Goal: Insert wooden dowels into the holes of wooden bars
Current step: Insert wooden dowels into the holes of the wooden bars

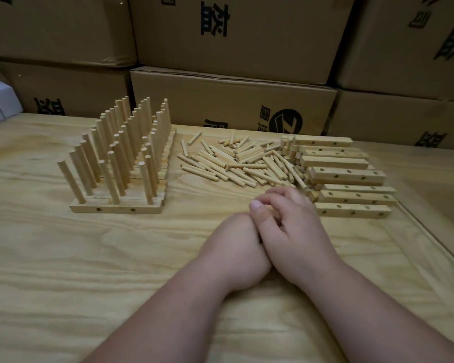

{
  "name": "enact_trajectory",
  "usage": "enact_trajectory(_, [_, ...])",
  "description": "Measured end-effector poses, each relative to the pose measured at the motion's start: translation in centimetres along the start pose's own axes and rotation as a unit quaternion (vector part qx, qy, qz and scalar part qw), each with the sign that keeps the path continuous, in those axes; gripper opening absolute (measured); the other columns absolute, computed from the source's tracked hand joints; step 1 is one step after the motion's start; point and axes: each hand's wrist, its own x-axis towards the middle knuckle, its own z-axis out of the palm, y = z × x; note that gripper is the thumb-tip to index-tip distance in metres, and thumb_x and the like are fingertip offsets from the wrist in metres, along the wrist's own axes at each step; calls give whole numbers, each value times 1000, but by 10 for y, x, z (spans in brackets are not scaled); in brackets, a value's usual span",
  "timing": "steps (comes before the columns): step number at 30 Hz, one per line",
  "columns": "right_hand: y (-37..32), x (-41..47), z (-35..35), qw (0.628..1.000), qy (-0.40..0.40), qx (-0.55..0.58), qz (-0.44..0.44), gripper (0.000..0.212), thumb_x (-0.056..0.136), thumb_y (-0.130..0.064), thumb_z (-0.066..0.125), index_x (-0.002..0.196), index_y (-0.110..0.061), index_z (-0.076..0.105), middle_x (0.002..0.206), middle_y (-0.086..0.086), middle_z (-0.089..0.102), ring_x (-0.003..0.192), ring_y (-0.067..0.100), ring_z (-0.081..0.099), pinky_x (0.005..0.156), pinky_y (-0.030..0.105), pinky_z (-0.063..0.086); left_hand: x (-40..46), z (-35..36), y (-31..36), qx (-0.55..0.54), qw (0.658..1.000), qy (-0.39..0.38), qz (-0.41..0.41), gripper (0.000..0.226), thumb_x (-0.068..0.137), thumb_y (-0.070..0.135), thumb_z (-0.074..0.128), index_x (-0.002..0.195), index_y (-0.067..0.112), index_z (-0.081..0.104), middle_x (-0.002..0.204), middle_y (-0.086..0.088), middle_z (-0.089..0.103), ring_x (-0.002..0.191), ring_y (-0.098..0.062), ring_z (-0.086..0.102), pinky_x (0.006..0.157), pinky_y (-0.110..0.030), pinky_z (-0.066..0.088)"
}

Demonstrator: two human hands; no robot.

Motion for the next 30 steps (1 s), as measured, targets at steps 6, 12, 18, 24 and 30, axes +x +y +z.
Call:
enact_trajectory(6, [12,10,-4,972,0,-148,181,55,92,-58,41,136,-28,51,147,8,42,139,30,32,119,49,19,4,-2,4,5,1000,-4,5,18,91,16,54,86,14,72,76,-4,72,78,-24,66,72,-44,53])
enact_trajectory(12, [10,10,0,993,31,-14,111,34,94,-38,51,126,-27,56,132,0,49,123,17,45,97,29,34,2,-3,5,-25,999,22,7,20,89,19,54,78,11,68,67,-11,65,65,-30,57,63,-48,49])
enact_trajectory(18, [8,9,0,995,65,62,39,19,94,-25,54,111,-30,61,116,-16,50,113,6,48,95,26,39,4,-5,4,-69,996,61,10,34,93,16,56,72,36,73,62,14,66,58,-3,56,55,-20,44])
enact_trajectory(24, [13,11,-2,993,21,-85,76,35,85,-12,53,113,-28,68,120,-6,61,118,21,51,102,39,39,7,-4,0,-137,983,115,-30,26,93,7,60,86,24,78,83,15,76,76,1,68,69,-9,48])
enact_trajectory(30, [9,9,2,998,18,-61,22,34,82,-16,60,110,-33,67,114,-12,60,114,16,54,99,38,42,10,-7,0,-203,964,167,-34,25,95,3,61,93,25,73,91,13,74,86,5,67,76,-8,47])
